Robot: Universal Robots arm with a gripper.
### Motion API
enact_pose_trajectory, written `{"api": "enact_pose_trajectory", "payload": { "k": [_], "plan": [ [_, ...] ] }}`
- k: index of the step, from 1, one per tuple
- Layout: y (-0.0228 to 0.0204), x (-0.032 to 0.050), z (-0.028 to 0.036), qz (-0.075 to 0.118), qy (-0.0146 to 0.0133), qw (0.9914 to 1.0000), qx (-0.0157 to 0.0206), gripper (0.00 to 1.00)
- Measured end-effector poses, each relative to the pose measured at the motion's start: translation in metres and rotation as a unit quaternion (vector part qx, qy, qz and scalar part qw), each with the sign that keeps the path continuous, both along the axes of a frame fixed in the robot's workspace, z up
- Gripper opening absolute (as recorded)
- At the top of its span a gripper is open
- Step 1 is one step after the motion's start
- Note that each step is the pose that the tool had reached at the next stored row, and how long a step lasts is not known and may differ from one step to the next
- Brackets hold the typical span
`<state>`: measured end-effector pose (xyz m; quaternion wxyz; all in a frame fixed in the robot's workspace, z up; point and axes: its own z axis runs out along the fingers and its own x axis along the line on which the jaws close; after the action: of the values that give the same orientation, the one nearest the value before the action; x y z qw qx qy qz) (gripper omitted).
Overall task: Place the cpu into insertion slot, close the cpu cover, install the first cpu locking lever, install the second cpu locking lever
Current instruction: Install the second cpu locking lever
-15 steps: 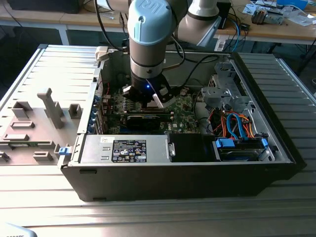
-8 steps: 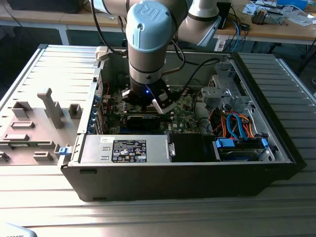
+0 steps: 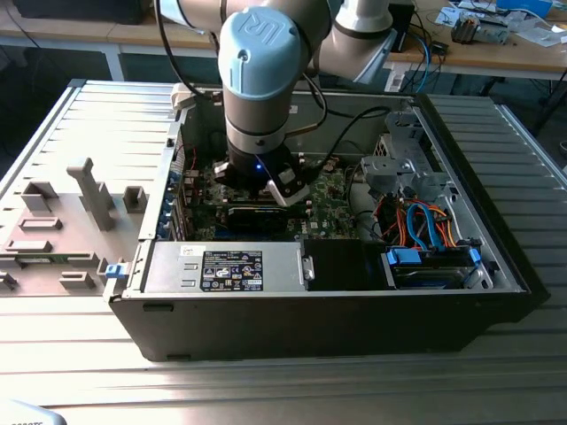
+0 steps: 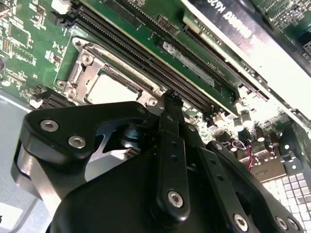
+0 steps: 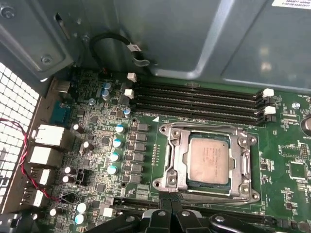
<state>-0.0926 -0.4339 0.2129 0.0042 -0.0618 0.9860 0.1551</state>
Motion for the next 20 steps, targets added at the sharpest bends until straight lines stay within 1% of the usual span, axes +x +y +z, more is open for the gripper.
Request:
{"api": "enact_pose_trajectory", "payload": {
  "k": [4,7,9,11,12,14,17,20],
  "plan": [
    [0.0004,-0.0018,-0.0046,0.0,0.0,1.0,0.0,0.11],
    [0.0038,-0.0039,-0.008,0.0,0.0,1.0,-0.0005,0.11],
    [0.0086,-0.0048,-0.0108,0.0,0.0,1.0,-0.0005,0.11],
    [0.0115,-0.0056,-0.0123,0.0,0.0,1.0,-0.0005,0.11],
    [0.0123,-0.0061,-0.0129,0.0,-0.0001,1.0,-0.0005,0.11],
    [0.0132,-0.0071,-0.0142,0.0,0.0,1.0,-0.0004,0.11],
    [0.0133,-0.0085,-0.0168,0.0,-0.0001,1.0,-0.0005,0.11],
    [0.0133,-0.0099,-0.0177,0.0,0.0001,1.0,-0.0007,0.11]
  ]
}}
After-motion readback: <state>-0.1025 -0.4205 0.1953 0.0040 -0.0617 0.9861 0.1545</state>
